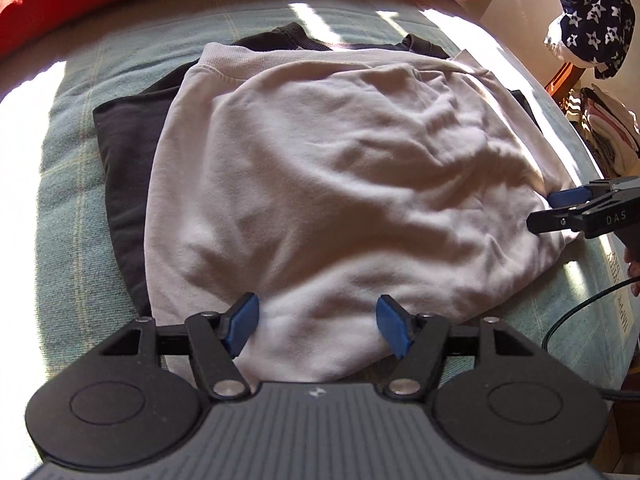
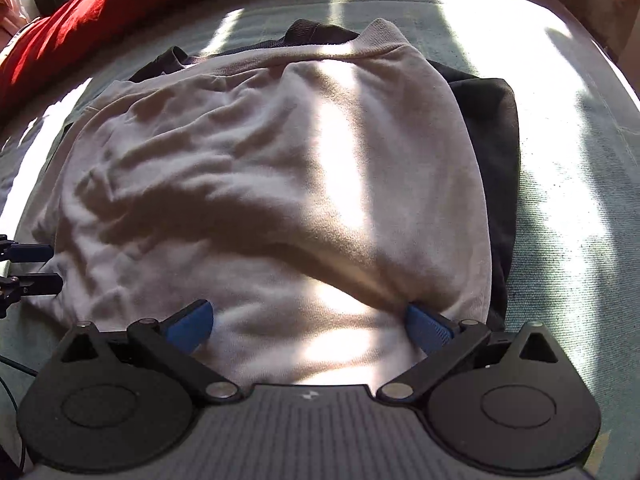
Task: Fold clothes
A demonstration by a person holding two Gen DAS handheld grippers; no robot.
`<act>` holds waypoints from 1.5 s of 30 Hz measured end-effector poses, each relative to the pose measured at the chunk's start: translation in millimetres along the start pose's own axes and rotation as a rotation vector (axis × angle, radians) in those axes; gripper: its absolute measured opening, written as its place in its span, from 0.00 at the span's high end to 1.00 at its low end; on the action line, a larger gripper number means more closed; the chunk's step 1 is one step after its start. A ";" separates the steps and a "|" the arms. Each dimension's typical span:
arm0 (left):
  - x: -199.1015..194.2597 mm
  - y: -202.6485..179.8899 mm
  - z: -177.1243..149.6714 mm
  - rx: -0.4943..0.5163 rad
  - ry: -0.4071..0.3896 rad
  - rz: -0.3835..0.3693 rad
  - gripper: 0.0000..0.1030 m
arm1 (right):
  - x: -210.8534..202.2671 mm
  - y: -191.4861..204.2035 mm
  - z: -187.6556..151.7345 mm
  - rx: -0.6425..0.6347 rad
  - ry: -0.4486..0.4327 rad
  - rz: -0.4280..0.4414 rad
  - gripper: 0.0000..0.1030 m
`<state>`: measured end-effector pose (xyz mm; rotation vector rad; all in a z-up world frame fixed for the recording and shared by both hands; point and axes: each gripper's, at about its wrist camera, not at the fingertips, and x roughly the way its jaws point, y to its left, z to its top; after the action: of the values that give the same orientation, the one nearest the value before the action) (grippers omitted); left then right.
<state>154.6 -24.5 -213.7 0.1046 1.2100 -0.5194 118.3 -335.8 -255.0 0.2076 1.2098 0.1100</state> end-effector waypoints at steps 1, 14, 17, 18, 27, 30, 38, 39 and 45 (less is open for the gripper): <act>-2.6 1.1 0.2 -0.002 0.008 0.005 0.35 | -0.4 -0.7 0.1 -0.004 0.001 0.003 0.00; -5.8 9.2 81.7 -0.050 -0.189 -0.050 0.34 | -30.1 -2.4 43.5 0.016 -0.138 0.123 0.00; 12.1 16.0 89.6 -0.101 -0.196 -0.083 0.34 | -18.1 -7.6 59.0 0.017 -0.166 0.152 0.00; 18.1 19.3 90.3 -0.120 -0.190 -0.088 0.34 | -13.0 -11.7 62.5 0.029 -0.164 0.156 0.00; 8.5 46.0 98.0 -0.171 -0.182 -0.047 0.34 | -10.3 -62.2 67.1 0.182 -0.159 0.134 0.00; 8.4 51.7 111.3 -0.180 -0.215 -0.072 0.34 | -17.0 -58.1 75.8 0.162 -0.209 0.153 0.00; 52.3 70.3 122.1 -0.304 -0.177 -0.071 0.34 | 15.5 -50.0 102.1 0.129 -0.202 0.100 0.00; 52.6 69.4 121.2 -0.303 -0.184 -0.070 0.33 | 18.1 -52.3 100.9 0.143 -0.201 0.096 0.00; 28.0 54.9 114.0 -0.198 -0.204 -0.036 0.33 | -2.3 -42.6 91.3 0.075 -0.226 0.077 0.00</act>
<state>284.0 -25.1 -208.4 -0.1363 1.0583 -0.4285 201.9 -386.9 -231.4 0.3240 0.9816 0.1055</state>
